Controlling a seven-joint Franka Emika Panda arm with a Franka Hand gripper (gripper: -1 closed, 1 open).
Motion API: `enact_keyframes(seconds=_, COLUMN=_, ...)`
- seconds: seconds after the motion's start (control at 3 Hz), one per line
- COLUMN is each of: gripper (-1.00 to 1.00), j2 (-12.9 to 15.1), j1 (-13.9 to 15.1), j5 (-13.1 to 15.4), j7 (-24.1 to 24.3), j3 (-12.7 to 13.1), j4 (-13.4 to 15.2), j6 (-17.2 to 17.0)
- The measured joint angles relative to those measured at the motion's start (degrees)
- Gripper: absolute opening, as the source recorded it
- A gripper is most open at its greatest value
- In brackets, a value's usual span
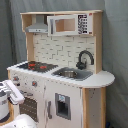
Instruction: Play with the kitchen
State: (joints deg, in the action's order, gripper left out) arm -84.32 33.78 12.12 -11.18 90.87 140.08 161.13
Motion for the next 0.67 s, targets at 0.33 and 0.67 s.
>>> enact_keyframes(seconds=0.33, gripper=1.00, j2=0.00, j1=-2.01, j5=0.02, j7=-4.52, j3=-3.27, j4=-0.37, j6=-0.71)
enact_keyframes(seconds=0.67, gripper=1.00, j2=-0.89, j1=-2.55, j5=0.57, j7=-5.30, j3=-3.81, j4=-0.93, j6=4.80)
